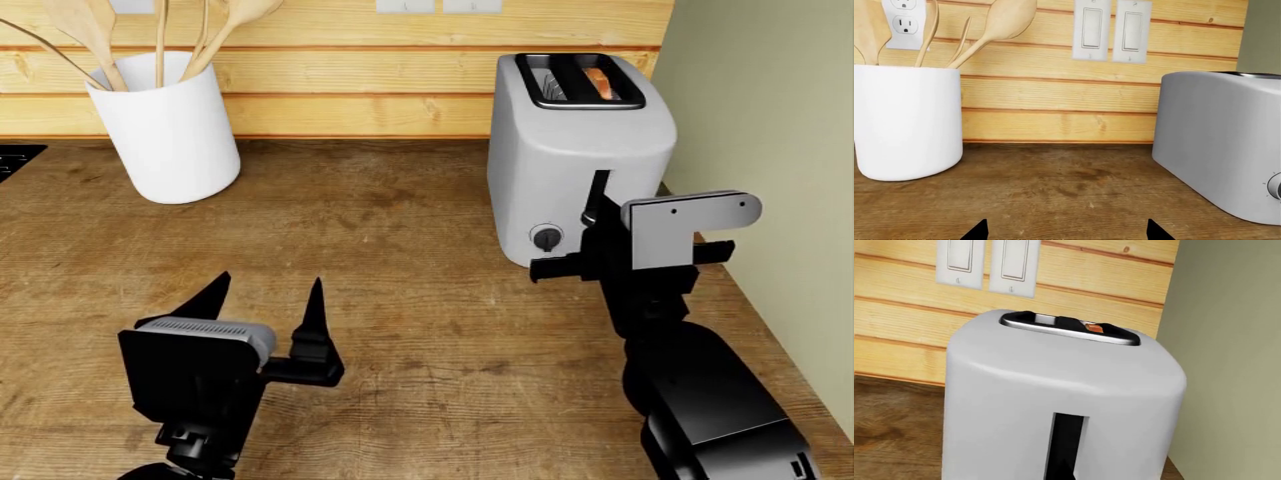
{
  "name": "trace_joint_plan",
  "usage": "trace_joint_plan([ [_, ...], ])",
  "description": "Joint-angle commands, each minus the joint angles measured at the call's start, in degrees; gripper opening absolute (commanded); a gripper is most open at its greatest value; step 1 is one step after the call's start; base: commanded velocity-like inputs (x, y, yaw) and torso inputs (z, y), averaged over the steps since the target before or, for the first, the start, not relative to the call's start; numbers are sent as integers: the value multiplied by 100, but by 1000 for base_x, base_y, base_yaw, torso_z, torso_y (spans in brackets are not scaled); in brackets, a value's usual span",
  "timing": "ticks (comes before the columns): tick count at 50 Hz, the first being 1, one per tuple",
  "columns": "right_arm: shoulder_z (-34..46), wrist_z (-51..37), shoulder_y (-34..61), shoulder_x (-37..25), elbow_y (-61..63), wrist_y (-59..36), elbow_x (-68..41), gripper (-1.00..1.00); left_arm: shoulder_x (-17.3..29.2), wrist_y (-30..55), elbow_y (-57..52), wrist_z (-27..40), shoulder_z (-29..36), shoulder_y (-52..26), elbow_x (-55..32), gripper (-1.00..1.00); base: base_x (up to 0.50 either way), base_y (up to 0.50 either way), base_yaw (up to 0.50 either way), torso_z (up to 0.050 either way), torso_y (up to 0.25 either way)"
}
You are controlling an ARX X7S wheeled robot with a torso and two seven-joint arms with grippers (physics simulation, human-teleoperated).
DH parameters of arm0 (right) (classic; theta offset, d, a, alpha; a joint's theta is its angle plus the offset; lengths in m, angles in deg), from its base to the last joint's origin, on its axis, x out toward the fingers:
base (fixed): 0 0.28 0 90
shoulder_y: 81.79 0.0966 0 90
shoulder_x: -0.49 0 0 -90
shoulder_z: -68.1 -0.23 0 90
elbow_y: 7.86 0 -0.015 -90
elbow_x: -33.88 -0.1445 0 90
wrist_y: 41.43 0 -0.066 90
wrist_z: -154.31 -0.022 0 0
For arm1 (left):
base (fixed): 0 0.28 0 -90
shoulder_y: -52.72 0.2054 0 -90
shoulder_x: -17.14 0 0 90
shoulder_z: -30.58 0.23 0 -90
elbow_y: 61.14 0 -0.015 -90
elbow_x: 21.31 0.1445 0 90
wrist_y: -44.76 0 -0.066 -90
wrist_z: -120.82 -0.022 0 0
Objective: Push down the lever of the toaster to turn it on.
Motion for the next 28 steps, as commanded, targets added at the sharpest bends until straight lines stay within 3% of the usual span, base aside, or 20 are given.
trace_joint_plan([
  [1, 46, 9, -334, 20, -382, 182, -96, -100, 14, -39, 19, 14, 11, 22, -19, 100, 0, 0, 0, 0, 0],
  [28, 100, 37, -452, 60, -828, 484, -81, -100, 34, -103, 91, 68, 61, 6, -44, 100, 2, 0, 0, 0, 0],
])
